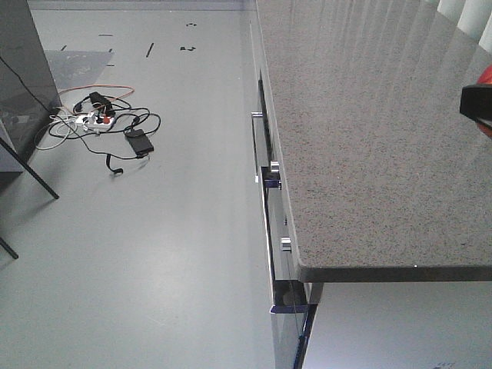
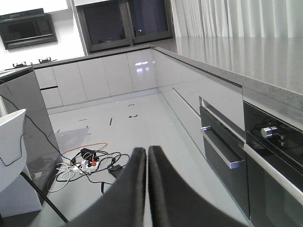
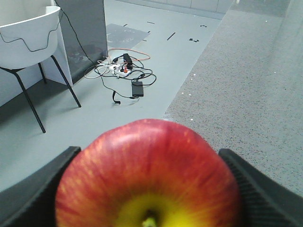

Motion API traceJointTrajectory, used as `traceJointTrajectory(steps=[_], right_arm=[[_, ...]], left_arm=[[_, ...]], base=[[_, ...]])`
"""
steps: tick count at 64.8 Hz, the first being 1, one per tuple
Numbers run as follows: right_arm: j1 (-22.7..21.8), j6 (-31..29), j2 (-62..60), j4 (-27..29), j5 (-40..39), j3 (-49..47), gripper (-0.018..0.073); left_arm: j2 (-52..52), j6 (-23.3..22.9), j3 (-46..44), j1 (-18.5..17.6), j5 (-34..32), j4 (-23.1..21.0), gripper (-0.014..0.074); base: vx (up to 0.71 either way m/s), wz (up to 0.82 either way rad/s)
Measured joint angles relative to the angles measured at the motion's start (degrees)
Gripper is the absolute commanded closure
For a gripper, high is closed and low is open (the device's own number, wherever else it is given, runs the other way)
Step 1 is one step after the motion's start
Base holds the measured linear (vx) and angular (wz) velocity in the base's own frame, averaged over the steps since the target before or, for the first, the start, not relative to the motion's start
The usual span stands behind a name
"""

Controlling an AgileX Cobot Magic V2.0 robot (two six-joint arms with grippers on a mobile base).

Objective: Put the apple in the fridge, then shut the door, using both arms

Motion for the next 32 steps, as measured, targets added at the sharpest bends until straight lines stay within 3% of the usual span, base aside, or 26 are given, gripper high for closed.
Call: traceJointTrajectory(steps=[32], right_arm=[[0.0,0.0,0.0,0.0,0.0,0.0,0.05]], left_arm=[[0.0,0.0,0.0,0.0,0.0,0.0,0.0603]], base=[[0.0,0.0]])
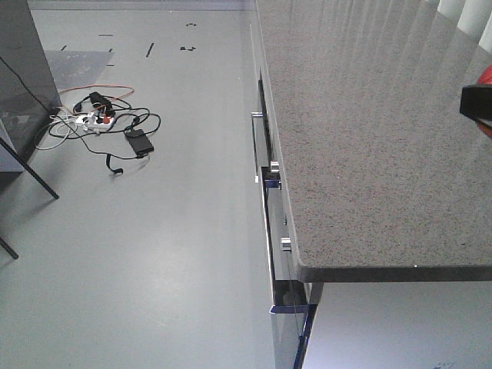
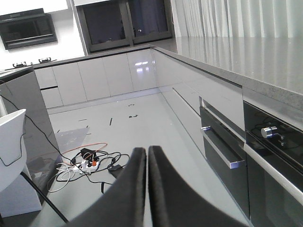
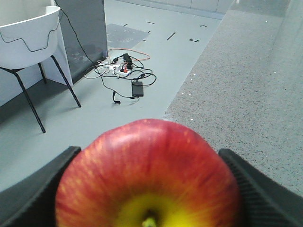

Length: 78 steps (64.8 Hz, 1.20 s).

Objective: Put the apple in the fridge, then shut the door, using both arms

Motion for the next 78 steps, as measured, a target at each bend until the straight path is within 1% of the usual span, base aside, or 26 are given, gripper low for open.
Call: traceJointTrajectory(steps=[78], right_arm=[[0.0,0.0,0.0,0.0,0.0,0.0,0.05]], left_arm=[[0.0,0.0,0.0,0.0,0.0,0.0,0.0603]], base=[[0.0,0.0]])
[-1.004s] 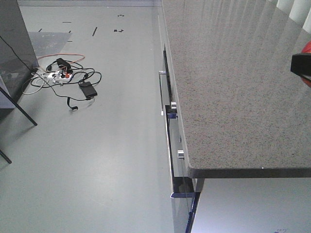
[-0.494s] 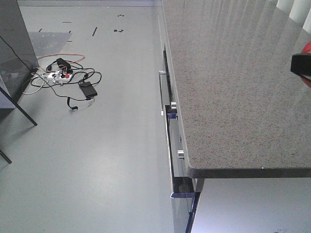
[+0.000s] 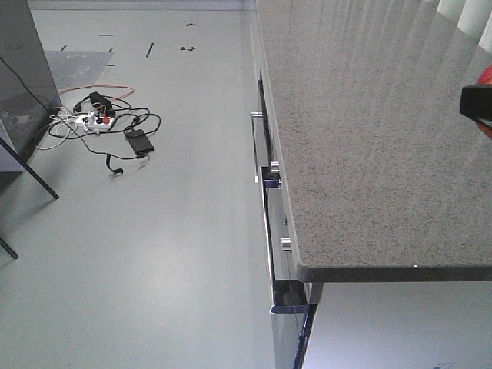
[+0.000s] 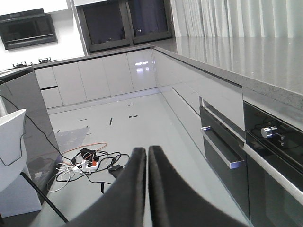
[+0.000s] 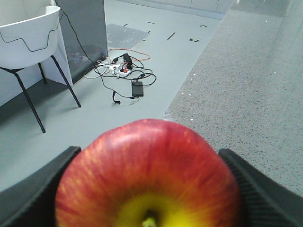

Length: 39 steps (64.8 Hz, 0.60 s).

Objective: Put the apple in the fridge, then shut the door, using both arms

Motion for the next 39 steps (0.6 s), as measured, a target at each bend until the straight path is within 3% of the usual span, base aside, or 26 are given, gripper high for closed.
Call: traceJointTrajectory(steps=[39], right_arm=[[0.0,0.0,0.0,0.0,0.0,0.0,0.05]], left_arm=[[0.0,0.0,0.0,0.0,0.0,0.0,0.0603]], base=[[0.0,0.0]])
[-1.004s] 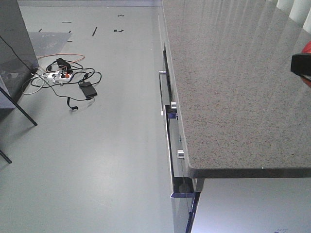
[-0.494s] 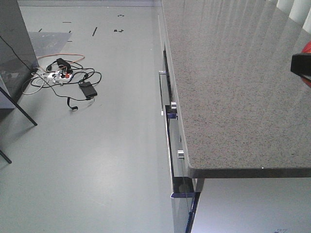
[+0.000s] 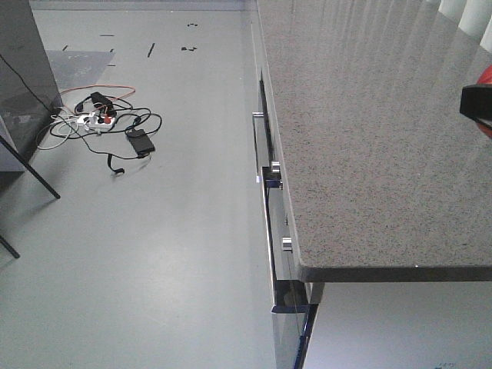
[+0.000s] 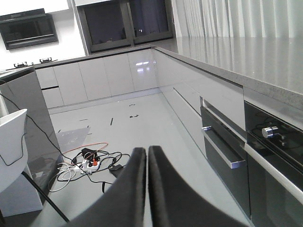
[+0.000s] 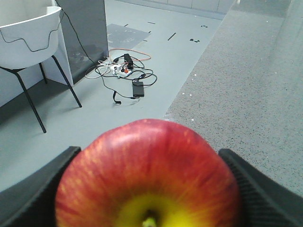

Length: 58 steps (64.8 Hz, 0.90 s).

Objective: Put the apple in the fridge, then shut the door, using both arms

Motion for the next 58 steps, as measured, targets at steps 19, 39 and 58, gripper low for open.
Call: traceJointTrajectory(steps=[19,39,58], right_arm=[[0.0,0.0,0.0,0.0,0.0,0.0,0.05],[0.0,0.0,0.0,0.0,0.0,0.0,0.05],[0.0,0.0,0.0,0.0,0.0,0.0,0.05]], left_arm=[[0.0,0.0,0.0,0.0,0.0,0.0,0.0603],[0.0,0.0,0.0,0.0,0.0,0.0,0.0603],[0.0,0.0,0.0,0.0,0.0,0.0,0.0603]], base=[[0.0,0.03],[0.0,0.1],[0.01,0.29]])
